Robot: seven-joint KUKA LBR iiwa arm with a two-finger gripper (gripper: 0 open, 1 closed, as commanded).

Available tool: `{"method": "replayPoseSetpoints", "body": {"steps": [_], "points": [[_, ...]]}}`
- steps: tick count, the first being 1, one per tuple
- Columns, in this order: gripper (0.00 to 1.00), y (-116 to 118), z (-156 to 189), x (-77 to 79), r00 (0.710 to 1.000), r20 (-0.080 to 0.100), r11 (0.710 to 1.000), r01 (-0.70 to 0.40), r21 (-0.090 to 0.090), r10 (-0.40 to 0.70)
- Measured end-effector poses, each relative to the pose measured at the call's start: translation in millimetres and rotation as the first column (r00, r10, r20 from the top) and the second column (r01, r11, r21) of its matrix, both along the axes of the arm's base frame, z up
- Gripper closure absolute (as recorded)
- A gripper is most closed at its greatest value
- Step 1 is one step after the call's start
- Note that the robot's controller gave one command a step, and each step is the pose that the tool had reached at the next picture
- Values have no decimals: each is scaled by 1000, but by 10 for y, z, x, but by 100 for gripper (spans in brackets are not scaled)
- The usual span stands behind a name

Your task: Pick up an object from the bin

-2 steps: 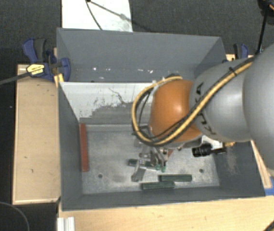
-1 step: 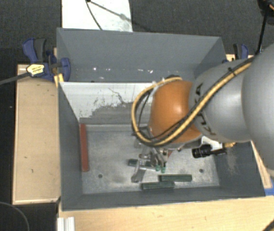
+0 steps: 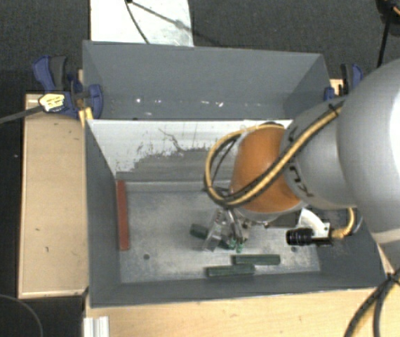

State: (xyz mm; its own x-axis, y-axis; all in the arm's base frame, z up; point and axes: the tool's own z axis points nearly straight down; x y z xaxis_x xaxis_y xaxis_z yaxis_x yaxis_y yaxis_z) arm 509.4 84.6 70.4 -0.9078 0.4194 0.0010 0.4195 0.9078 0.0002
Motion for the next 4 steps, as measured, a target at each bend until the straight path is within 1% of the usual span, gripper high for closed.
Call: {"method": "replayPoseSetpoints", "body": {"steps": [1, 2, 3, 4], "points": [[100, 0, 0, 0, 1000, 0, 1000, 0, 0, 0], [100, -300, 1182, 4, 998, 2, 998, 67, -1, -67], [100, -299, 1182, 4, 998, 2, 998, 67, -1, -67], [100, -242, 1719, 213, 998, -2, 998, 59, -1, -59]]}}
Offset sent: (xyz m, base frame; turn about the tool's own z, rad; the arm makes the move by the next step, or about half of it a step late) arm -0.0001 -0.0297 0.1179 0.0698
